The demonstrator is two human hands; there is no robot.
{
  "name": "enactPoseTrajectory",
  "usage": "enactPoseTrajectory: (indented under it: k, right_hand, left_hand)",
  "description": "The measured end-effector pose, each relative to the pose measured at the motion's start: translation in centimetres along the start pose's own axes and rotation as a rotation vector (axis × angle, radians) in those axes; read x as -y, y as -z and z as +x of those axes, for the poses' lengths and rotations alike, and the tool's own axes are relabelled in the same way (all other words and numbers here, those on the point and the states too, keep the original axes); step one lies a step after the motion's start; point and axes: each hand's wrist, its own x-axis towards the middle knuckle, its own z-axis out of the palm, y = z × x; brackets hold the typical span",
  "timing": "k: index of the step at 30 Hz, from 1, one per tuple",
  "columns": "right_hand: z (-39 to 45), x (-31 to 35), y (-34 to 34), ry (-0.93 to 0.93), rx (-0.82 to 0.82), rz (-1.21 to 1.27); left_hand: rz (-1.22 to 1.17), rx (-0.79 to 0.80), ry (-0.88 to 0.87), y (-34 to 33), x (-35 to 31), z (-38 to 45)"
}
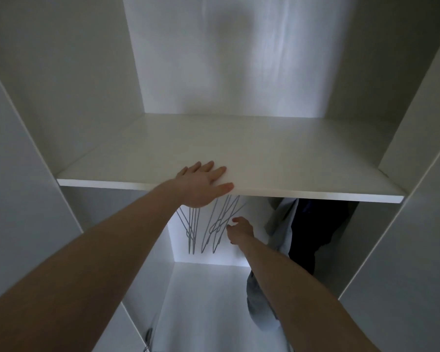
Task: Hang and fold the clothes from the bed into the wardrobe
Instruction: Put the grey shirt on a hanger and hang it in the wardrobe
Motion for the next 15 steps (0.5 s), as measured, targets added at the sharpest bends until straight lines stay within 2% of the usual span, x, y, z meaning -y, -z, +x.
enactPoseTrajectory:
  k: [11, 15]
  right_hand:
    - [1.1, 1.0, -3.1, -0.027, 0.021, 0.139]
    - [1.5, 1.3, -4.1, -0.038, 0.013, 0.262]
  left_hand:
    - [-0.024, -0.019, 0.002, -0.5, 0.1, 0.5]
    - [-0.029, -0.015, 0.011, -0.5, 0.1, 0.5]
